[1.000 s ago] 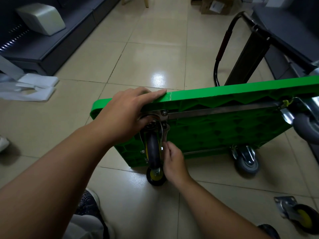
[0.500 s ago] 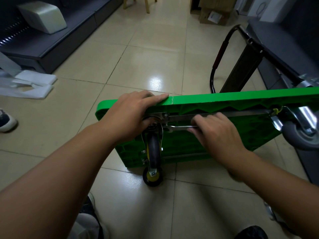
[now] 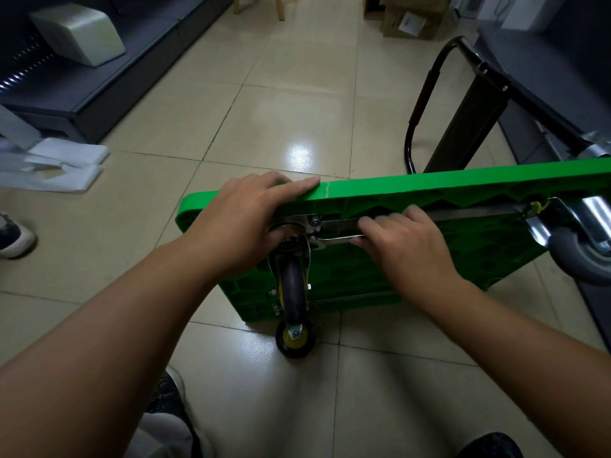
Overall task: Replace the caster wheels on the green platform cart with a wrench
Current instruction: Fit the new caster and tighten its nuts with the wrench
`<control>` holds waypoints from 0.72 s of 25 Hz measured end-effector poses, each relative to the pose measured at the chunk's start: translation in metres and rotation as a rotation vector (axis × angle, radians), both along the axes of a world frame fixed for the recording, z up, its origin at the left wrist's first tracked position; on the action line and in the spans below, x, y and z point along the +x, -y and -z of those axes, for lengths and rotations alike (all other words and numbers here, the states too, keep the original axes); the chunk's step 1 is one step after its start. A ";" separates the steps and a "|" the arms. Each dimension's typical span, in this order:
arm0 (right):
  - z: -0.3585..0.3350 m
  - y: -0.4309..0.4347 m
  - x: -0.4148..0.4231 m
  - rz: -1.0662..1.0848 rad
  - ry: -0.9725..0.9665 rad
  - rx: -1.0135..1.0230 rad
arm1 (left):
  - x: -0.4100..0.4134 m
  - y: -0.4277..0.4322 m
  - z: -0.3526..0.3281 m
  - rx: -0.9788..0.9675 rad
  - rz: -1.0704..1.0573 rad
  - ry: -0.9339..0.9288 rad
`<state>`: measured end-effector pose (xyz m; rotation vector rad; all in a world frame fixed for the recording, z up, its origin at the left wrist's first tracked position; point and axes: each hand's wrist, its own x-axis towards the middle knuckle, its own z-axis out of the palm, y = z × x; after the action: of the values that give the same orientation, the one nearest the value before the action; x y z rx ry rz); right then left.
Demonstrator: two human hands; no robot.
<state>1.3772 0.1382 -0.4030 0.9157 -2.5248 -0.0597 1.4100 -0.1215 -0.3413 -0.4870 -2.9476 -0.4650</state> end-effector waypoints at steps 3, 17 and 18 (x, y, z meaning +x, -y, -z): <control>0.029 0.003 0.010 0.123 0.170 -0.098 | -0.001 0.001 0.002 -0.007 0.002 -0.011; 0.112 0.008 0.085 0.408 0.937 -0.191 | -0.001 0.004 0.004 -0.005 0.014 -0.007; 0.095 -0.005 0.072 0.312 0.776 -0.055 | -0.001 0.004 0.004 -0.005 0.012 -0.009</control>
<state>1.4496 0.1429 -0.4976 0.5735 -3.3441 0.3286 1.4093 -0.1251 -0.3452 -0.5070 -2.9398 -0.4555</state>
